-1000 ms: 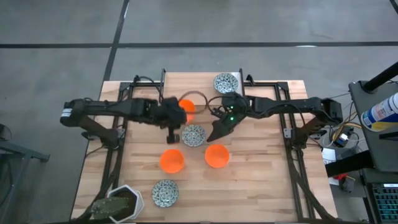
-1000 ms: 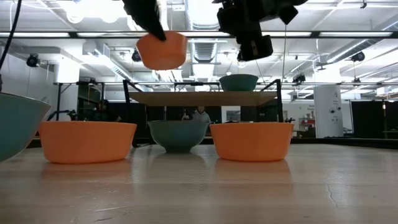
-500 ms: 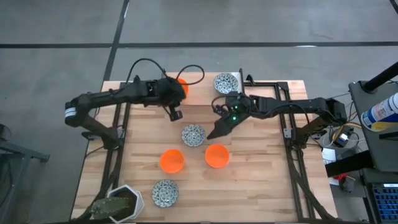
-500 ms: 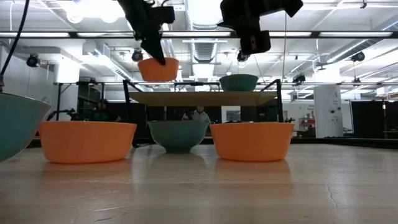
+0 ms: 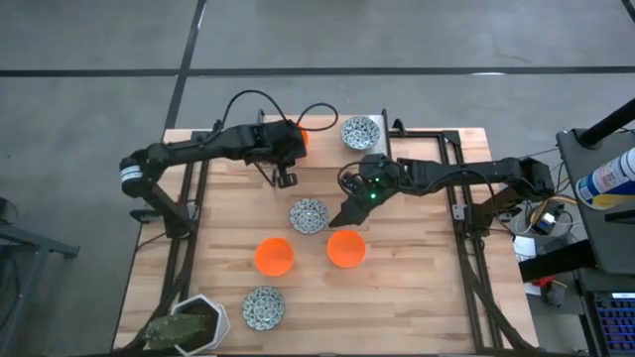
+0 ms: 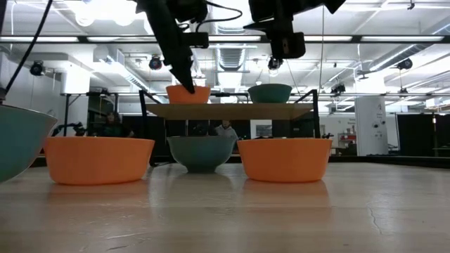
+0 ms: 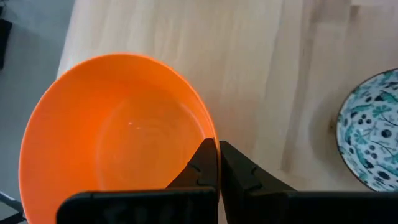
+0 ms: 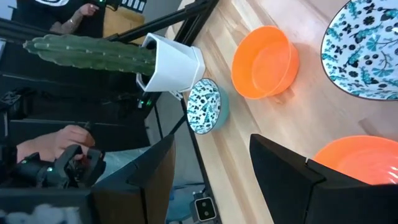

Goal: Pick & Place Mini bowls
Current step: Put the right orange bowl on the shelf

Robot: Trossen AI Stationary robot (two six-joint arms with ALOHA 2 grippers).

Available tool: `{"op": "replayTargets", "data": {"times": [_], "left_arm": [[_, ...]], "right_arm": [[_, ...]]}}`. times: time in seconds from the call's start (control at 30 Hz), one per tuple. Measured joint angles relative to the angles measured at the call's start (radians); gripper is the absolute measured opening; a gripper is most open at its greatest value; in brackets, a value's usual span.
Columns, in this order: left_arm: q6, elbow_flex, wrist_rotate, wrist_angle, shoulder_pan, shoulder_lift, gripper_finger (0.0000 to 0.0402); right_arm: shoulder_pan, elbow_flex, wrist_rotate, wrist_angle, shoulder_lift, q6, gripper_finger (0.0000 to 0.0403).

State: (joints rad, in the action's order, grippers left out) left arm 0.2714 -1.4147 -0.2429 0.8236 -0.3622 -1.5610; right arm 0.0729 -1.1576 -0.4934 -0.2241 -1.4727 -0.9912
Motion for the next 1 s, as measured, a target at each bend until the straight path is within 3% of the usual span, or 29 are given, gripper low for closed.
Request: {"op": "replayTargets", "data": {"times": [0.37, 0.87, 1.0], "left_arm": [[-0.018, -0.080, 0.126, 0.018, -0.076, -0.048, 0.0000], [-0.066, -0.112, 0.146, 0.068, -0.081, -0.060, 0.0000], [-0.083, -0.117, 0.190, 0.070, -0.082, -0.060, 0.0023]], "right_arm": [[-0.021, 0.000, 0.049, 0.026, 0.000, -0.003, 0.0203], [-0.021, 0.000, 0.071, 0.029, 0.000, 0.000, 0.0203], [-0.021, 0.000, 0.078, 0.029, 0.000, 0.000, 0.0203]]}}
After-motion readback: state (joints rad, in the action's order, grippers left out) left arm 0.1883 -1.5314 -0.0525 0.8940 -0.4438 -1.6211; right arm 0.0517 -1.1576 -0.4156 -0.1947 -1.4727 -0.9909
